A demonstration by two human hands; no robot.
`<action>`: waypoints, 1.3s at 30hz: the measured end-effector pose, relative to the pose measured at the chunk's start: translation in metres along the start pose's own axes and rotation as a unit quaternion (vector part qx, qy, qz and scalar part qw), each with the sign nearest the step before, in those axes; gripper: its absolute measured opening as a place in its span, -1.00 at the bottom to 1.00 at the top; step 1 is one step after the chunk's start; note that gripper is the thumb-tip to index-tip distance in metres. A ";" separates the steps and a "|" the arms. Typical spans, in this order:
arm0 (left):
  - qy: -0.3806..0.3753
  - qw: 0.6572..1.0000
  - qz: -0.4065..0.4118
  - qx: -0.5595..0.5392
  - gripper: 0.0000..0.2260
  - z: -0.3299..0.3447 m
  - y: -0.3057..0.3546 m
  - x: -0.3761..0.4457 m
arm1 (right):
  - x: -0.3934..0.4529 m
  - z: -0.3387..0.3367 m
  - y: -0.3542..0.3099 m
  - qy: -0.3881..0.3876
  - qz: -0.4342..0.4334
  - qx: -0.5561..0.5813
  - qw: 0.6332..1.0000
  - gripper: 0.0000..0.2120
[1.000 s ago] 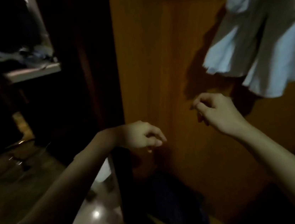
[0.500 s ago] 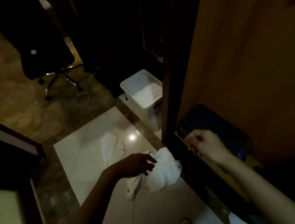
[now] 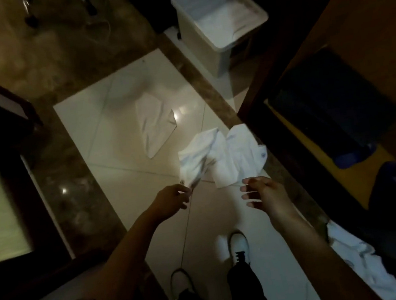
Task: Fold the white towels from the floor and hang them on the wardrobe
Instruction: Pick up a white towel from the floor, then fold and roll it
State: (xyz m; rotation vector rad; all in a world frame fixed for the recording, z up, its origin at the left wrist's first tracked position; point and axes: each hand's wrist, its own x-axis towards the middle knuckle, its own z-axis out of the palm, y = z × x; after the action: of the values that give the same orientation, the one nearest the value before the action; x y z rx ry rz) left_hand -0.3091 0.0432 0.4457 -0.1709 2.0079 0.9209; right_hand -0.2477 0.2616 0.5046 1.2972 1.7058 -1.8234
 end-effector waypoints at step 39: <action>0.295 0.908 -0.080 -0.286 -0.86 0.165 -0.178 0.336 | 0.321 0.106 0.252 -0.008 0.240 0.126 0.962 -0.74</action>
State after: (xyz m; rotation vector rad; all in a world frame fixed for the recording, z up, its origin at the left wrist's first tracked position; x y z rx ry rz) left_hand -0.3183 0.0999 0.0349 -1.0341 2.1415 1.4546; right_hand -0.2702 0.2146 0.0860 1.6184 1.0422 -1.7767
